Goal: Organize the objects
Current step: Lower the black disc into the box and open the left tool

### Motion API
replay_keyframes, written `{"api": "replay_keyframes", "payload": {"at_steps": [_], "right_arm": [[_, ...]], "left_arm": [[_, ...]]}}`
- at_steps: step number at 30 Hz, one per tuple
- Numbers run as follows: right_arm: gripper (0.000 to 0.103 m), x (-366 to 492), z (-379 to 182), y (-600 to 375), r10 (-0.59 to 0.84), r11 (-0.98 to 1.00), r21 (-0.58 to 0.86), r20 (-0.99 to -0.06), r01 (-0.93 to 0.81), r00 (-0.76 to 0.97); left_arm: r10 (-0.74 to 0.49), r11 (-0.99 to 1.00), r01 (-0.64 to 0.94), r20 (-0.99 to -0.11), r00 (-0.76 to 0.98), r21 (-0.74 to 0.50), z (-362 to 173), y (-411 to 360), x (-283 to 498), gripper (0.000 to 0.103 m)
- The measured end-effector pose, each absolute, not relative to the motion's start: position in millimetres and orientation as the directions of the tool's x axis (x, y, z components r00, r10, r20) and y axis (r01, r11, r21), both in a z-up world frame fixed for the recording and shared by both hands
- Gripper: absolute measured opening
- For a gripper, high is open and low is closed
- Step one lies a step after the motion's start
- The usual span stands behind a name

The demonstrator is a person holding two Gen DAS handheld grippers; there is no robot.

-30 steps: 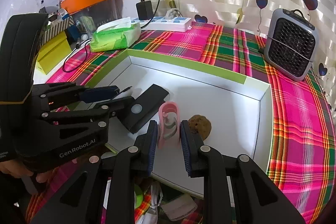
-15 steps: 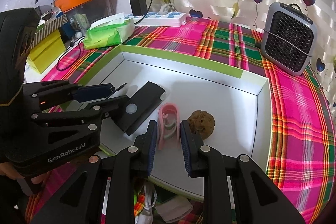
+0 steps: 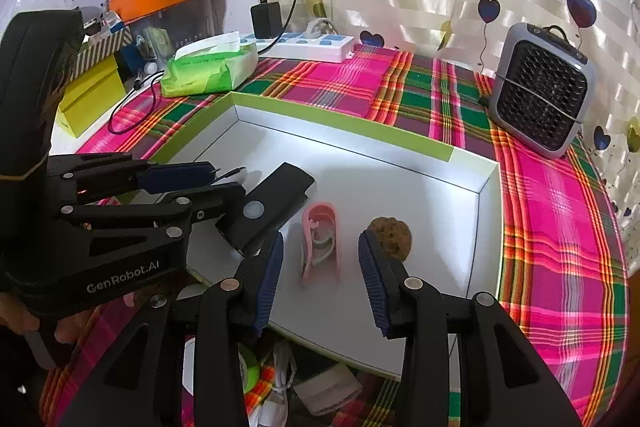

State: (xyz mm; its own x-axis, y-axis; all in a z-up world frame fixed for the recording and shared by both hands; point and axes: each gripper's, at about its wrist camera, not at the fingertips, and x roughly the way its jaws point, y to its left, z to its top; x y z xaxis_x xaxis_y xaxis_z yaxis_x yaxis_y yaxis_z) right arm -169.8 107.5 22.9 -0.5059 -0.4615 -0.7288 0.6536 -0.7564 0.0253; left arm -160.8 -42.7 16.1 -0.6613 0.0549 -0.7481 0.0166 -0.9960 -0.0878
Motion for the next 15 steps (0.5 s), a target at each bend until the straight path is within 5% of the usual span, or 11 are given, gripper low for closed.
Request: {"api": "replay_keyframes", "payload": {"at_steps": [15], "right_arm": [[0.041, -148.6, 38.8, 109.4, -0.475, -0.745, -0.010, -0.694, 0.667, -0.541]], "left_arm": [[0.052, -0.995, 0.026, -0.717, -0.695, -0.098, 31.5, -42.6, -143.8, 0.030]]}}
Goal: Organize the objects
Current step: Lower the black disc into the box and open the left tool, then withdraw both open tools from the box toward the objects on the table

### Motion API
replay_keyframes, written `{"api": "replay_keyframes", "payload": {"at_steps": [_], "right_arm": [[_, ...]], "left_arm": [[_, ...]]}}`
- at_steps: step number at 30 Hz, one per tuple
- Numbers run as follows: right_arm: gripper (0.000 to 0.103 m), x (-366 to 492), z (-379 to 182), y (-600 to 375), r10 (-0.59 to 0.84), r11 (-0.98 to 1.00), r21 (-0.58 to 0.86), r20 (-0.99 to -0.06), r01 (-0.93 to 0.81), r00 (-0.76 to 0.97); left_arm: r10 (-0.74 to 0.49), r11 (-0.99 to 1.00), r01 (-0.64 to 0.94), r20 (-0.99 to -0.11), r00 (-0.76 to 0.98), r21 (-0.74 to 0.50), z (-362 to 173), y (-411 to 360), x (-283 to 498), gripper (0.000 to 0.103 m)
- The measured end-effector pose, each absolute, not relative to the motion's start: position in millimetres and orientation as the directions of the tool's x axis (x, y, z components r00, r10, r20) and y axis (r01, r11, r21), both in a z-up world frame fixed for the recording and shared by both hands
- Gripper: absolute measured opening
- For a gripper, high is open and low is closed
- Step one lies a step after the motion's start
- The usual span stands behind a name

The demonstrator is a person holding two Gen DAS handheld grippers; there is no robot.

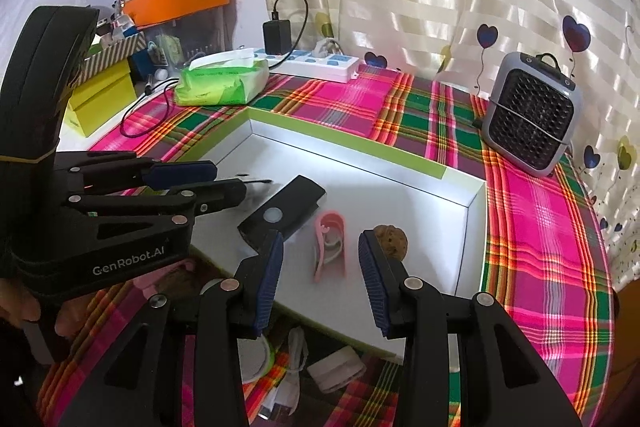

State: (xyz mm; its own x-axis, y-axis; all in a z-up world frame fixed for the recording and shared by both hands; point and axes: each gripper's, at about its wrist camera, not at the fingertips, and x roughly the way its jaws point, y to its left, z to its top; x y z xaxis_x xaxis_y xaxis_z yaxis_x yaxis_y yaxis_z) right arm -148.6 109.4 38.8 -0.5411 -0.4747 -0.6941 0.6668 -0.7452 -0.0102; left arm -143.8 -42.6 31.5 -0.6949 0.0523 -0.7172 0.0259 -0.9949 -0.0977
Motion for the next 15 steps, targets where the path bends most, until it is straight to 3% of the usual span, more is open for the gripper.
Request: {"api": "replay_keyframes", "payload": {"at_steps": [15], "right_arm": [[0.041, -125.3, 50.2, 119.2, -0.496, -0.741, -0.015, -0.662, 0.672, -0.562]], "left_arm": [[0.070, -0.996, -0.013, -0.697, -0.714, -0.087, 42.2, -27.7, -113.7, 0.030]]}}
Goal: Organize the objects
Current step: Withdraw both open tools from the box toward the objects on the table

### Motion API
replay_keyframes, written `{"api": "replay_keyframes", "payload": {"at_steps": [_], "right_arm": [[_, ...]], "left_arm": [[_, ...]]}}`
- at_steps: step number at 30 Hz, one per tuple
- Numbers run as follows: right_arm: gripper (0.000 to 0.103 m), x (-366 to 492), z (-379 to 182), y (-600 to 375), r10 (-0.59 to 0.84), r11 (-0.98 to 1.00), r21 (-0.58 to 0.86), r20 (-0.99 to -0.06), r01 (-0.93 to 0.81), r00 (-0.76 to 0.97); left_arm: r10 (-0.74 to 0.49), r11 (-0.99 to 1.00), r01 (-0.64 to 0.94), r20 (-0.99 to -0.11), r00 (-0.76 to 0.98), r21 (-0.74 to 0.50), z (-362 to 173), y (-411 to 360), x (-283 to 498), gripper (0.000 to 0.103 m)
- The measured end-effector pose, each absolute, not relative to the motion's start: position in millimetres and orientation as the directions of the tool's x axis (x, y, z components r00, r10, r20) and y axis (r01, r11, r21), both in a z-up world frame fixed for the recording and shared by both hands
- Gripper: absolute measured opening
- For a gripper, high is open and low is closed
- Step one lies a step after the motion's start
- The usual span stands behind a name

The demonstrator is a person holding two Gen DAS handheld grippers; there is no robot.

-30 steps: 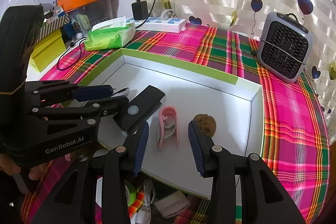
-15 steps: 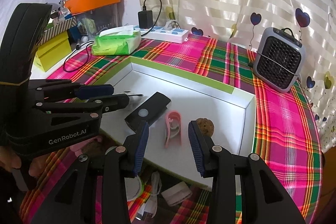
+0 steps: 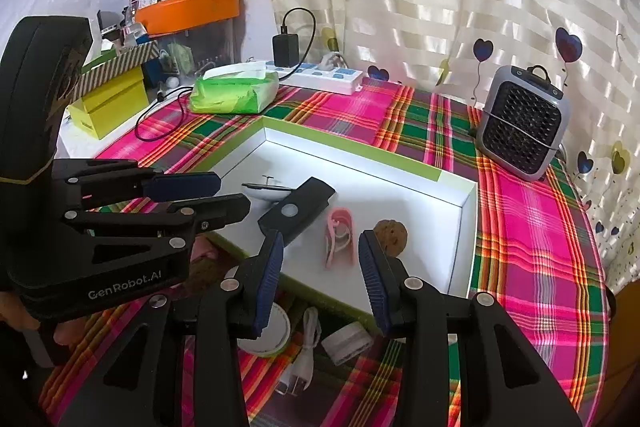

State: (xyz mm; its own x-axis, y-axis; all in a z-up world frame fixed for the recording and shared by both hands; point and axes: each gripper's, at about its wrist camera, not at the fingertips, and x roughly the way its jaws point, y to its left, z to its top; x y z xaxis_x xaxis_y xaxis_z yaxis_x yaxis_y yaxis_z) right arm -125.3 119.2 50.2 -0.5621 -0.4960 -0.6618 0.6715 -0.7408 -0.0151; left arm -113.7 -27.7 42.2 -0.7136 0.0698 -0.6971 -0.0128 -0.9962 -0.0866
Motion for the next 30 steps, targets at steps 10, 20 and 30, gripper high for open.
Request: {"api": "replay_keyframes", "payload": {"at_steps": [10, 20, 30], "right_arm": [[0.041, -109.9, 53.8, 126.2, -0.512, -0.740, 0.000, -0.649, 0.673, -0.563], [0.041, -99.0, 54.0, 128.8, -0.535, -0.723, 0.015, -0.644, 0.691, -0.546], [0.041, -93.8, 52.1, 132.8, -0.547, -0.718, 0.030, -0.642, 0.696, -0.537]], "left_arm": [[0.078, -0.995, -0.017, -0.695, -0.715, -0.094, 43.3, -22.9, -95.6, 0.030], [0.080, -0.995, -0.020, -0.693, -0.716, -0.094, 43.4, -19.5, -85.3, 0.030], [0.092, -0.994, -0.028, -0.692, -0.716, -0.104, 40.4, -17.3, -77.1, 0.030]]}}
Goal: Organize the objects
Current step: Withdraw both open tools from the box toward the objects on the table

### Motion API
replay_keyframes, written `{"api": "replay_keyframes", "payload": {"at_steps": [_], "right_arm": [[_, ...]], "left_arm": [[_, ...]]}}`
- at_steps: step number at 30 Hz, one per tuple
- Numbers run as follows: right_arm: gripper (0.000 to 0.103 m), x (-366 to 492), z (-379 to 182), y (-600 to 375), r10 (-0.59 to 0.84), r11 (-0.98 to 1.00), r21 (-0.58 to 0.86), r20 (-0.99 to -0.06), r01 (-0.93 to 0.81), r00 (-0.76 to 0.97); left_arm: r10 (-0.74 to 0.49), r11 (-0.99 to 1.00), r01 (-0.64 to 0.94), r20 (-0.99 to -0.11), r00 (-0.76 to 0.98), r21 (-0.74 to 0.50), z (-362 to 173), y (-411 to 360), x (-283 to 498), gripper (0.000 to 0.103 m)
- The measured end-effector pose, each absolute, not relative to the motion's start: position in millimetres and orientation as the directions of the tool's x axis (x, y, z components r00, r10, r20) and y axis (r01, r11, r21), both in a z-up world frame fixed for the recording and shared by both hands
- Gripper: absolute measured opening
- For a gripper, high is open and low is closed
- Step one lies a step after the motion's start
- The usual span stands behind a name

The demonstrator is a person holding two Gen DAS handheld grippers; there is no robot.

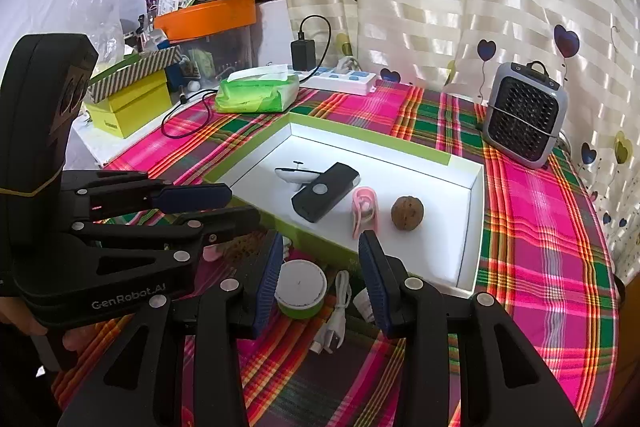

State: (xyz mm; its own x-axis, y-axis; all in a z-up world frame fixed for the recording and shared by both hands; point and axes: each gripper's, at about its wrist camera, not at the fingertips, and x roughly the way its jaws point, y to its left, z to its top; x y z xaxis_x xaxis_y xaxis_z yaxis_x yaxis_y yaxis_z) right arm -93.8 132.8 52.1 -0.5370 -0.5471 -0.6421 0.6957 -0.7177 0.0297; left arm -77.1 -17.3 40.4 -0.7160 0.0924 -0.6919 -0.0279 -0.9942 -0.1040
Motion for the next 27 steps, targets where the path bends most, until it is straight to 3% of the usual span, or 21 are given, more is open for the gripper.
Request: {"api": "replay_keyframes", "payload": {"at_steps": [27], "right_arm": [[0.041, -80.6, 49.3, 138.3, -0.563, -0.704, 0.049, -0.646, 0.708, -0.515]], "left_arm": [[0.102, -0.992, -0.018, -0.693, -0.713, -0.128, 35.1, -23.7, -60.5, 0.031]]}}
